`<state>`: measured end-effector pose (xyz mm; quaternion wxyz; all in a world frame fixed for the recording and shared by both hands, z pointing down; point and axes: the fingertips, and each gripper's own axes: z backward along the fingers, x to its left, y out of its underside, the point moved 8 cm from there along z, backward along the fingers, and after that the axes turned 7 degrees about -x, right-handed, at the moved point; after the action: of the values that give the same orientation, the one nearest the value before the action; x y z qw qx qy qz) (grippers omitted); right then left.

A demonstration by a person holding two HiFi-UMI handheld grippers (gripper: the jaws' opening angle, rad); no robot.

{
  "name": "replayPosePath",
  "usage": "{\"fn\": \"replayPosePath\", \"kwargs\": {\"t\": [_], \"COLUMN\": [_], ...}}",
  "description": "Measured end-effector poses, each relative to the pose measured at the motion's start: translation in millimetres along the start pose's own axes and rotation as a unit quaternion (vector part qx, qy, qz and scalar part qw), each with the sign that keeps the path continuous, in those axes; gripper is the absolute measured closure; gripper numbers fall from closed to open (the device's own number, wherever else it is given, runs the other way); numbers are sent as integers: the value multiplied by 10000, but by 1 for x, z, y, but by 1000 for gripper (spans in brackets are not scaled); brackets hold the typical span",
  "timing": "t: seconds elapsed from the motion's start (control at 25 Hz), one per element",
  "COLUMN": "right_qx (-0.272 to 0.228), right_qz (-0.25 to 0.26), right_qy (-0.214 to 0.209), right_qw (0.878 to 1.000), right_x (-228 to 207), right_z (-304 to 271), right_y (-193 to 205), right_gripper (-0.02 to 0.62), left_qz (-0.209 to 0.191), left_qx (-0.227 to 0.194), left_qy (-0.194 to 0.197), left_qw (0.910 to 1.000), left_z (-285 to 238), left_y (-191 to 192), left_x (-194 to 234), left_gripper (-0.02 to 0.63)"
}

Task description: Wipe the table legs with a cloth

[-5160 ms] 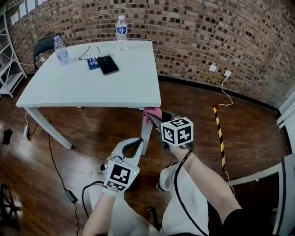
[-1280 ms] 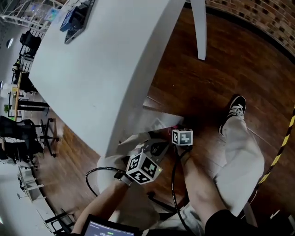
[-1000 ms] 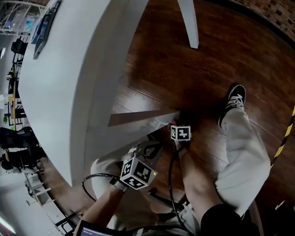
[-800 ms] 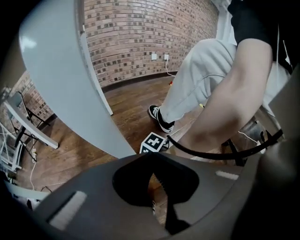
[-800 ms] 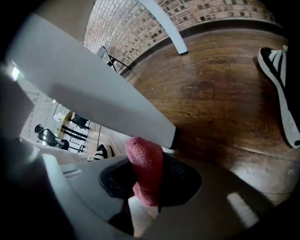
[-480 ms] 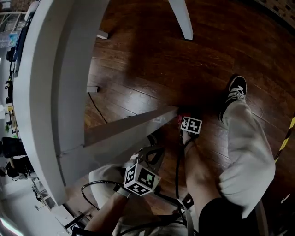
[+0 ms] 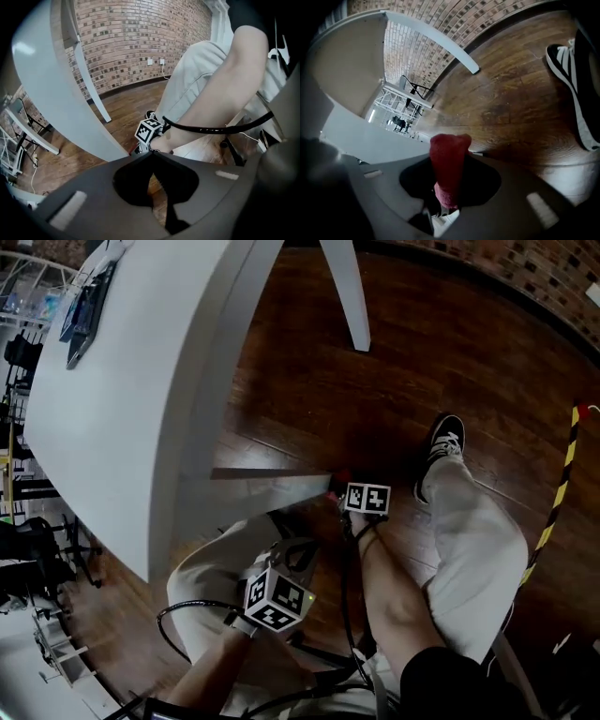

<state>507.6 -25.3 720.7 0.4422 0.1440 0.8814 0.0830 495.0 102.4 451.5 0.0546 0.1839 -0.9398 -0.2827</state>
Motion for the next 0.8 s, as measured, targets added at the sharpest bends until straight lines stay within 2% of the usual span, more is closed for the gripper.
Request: {"fn": "replayPosePath", "kwargs": {"t": [0.12,0.24,0.32,0.4,0.48,0.64,0.8], "right_qx": [-44,-221,-408,-628,-870,-1218,-1469], "right_qz": [75,57,-19,-206,-322,-195,-125], "right_qy": [-152,-314,-493,-717,-943,-1237,-1573], "right_qw": [9998,9992,9980,9952,9912,9846,9765], "right_x": [24,55,77,99,120,161,204], "right_z": [20,47,67,86,105,137,171], "right_y": [-15,-27,-29,-32,-42,-63,-80], "right_gripper": [489,489,489,489,489,489,489], "left_qz": [319,970,1188,1138,997,614,614], "left_qx": [-131,-359,-438,-412,-330,-160,-133], "left_qy": [-419,-909,-1119,-1154,-985,-714,-768], "left_qw": [9985,9905,9856,9859,9896,9954,9951], "left_z": [0,11,18,20,14,1,1], "left_y": [1,3,13,24,29,32,32], "left_x": [-5,-10,-23,-37,-49,-56,-54], "left_gripper": [603,603,603,603,603,603,603]}}
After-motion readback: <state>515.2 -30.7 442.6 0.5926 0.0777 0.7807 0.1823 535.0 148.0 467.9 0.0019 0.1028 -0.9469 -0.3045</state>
